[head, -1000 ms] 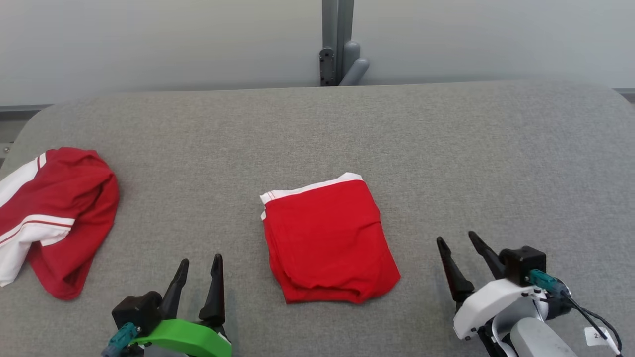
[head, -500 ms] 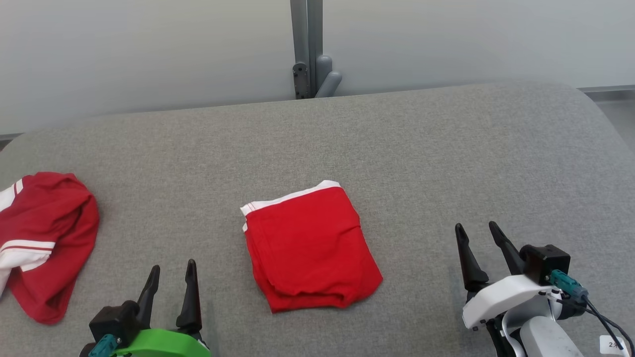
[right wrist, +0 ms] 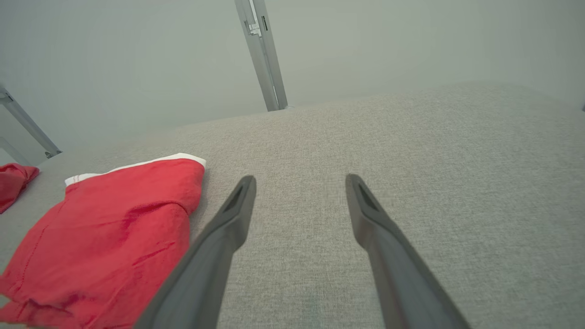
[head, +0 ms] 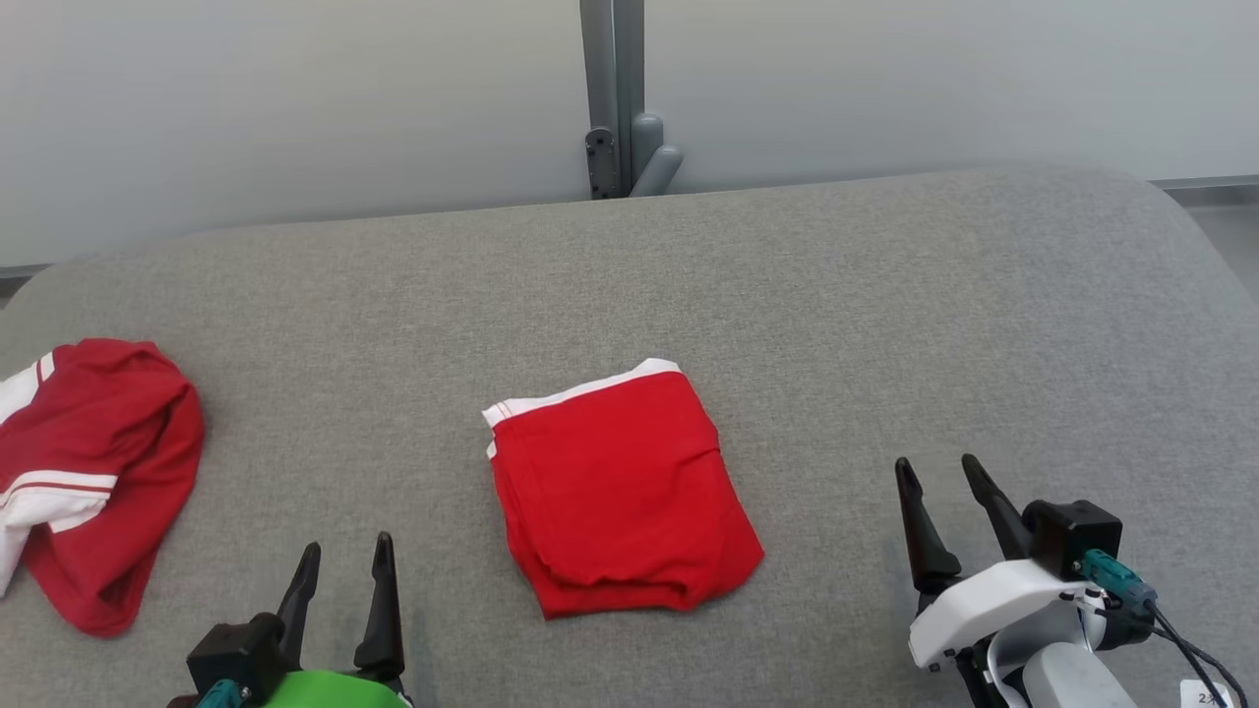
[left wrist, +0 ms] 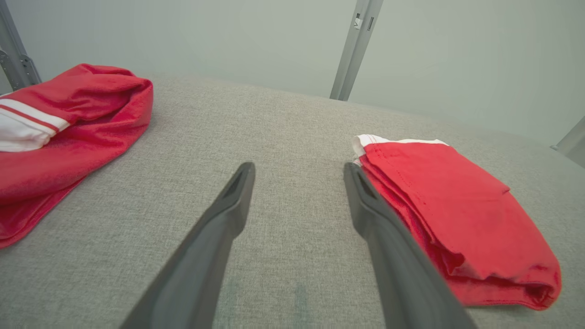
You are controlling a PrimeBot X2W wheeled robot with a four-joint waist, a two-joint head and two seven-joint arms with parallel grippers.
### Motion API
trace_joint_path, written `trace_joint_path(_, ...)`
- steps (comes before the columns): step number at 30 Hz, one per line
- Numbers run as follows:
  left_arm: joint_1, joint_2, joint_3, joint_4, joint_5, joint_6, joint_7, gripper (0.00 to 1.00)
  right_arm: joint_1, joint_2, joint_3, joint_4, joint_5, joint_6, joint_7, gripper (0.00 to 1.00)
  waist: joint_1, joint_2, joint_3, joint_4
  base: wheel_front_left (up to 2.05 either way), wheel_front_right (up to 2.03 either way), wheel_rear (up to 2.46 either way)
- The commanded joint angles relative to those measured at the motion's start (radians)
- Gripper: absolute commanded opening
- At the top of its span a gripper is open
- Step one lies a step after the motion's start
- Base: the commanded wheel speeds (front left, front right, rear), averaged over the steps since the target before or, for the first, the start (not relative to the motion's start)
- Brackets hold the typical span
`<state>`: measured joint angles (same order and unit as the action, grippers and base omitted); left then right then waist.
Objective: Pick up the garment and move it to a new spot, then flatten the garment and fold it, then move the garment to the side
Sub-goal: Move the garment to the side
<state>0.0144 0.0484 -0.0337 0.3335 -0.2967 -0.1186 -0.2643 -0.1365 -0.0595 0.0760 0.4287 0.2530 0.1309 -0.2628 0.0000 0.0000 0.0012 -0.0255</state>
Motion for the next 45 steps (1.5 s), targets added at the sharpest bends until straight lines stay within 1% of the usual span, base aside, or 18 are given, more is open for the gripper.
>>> trace_joint_path(1, 0.009, 0.004, -0.008, 0.000, 0.009, 0.005, 0.000, 1.00, 0.005, 0.000, 0.005, -0.001, 0.007, 0.000, -0.003, 1.00, 0.0000, 0.0000, 0.012, 0.016, 0.00, 0.00, 0.00)
trace_joint_path(5, -0.007, 0.004, -0.034, 0.005, 0.006, 0.005, 0.000, 1.00, -0.033, -0.002, 0.045, 0.017, 0.016, 0.000, -0.003, 1.00, 0.0000, 0.0000, 0.041, 0.050, 0.00, 0.00, 0.00)
trace_joint_path(10, -0.041, 0.004, -0.080, 0.012, -0.012, 0.008, 0.000, 1.00, -0.110, -0.002, 0.111, 0.053, 0.042, 0.000, -0.003, 1.00, 0.0000, 0.0000, 0.090, 0.125, 0.00, 0.00, 0.00)
trace_joint_path(11, -0.048, 0.004, -0.096, 0.015, -0.020, 0.009, 0.000, 1.00, -0.145, -0.007, 0.140, 0.084, 0.057, 0.000, -0.003, 1.00, 0.0000, 0.0000, 0.106, 0.160, 0.00, 0.00, 0.00)
trace_joint_path(16, -0.055, 0.004, -0.121, 0.019, -0.026, 0.014, 0.000, 1.00, -0.231, -0.011, 0.190, 0.218, 0.091, 0.000, -0.003, 1.00, 0.0000, 0.0000, 0.130, 0.232, 0.00, 0.00, 0.00)
trace_joint_path(21, -0.054, 0.004, -0.131, 0.018, -0.026, 0.014, 0.000, 1.00, -0.288, -0.008, 0.227, 0.374, 0.135, 0.000, 0.001, 1.00, 0.0000, 0.0000, 0.140, 0.279, 0.00, 0.00, 0.00)
trace_joint_path(24, -0.056, 0.004, -0.135, 0.016, -0.027, 0.014, 0.000, 1.00, -0.310, -0.006, 0.255, 0.443, 0.162, 0.000, 0.004, 1.00, 0.0000, 0.0000, 0.143, 0.290, 0.00, 0.00, 0.00)
trace_joint_path(25, -0.055, 0.004, -0.135, 0.015, -0.027, 0.014, 0.000, 1.00, -0.314, -0.005, 0.265, 0.457, 0.172, 0.000, 0.003, 0.45, 0.0000, 0.0000, 0.144, 0.291, 0.00, 0.00, 0.00)
trace_joint_path(26, -0.055, 0.004, -0.135, 0.013, -0.027, 0.014, 0.000, 1.00, -0.318, -0.005, 0.274, 0.464, 0.183, 0.000, 0.002, 0.03, 0.0000, 0.0000, 0.146, 0.291, 0.00, 0.00, 0.00)
trace_joint_path(27, -0.056, 0.003, -0.136, 0.011, -0.027, 0.015, 0.000, 1.00, -0.319, -0.005, 0.282, 0.466, 0.193, 0.000, 0.001, 0.00, 0.0000, 0.0000, 0.146, 0.288, 0.00, 0.00, 0.00)
trace_joint_path(30, -0.057, 0.004, -0.136, 0.010, -0.025, 0.016, 0.000, 1.00, -0.327, -0.013, 0.289, 0.462, 0.206, 0.000, 0.000, 0.00, 0.0000, 0.0000, 0.143, 0.274, 0.00, 0.00, 0.00)
trace_joint_path(34, -0.055, 0.004, -0.127, 0.006, -0.020, 0.013, 0.000, 1.00, -0.322, -0.029, 0.269, 0.409, 0.207, -0.001, -0.002, 0.00, 0.0000, 0.0000, 0.128, 0.218, 0.00, 0.00, 0.00)
trace_joint_path(39, -0.052, 0.004, -0.121, 0.011, -0.001, 0.004, 0.000, 1.00, -0.284, -0.026, 0.254, 0.367, 0.194, -0.001, -0.002, 0.00, 0.0000, 0.0000, 0.104, 0.085, 0.00, 0.00, 0.00)
trace_joint_path(45, -0.075, 0.004, -0.135, 0.010, 0.002, -0.004, 0.000, 1.00, -0.263, -0.026, 0.266, 0.345, 0.185, -0.001, -0.002, 0.00, 0.0000, 0.0000, 0.092, -0.130, 0.00, 0.00, 0.00)
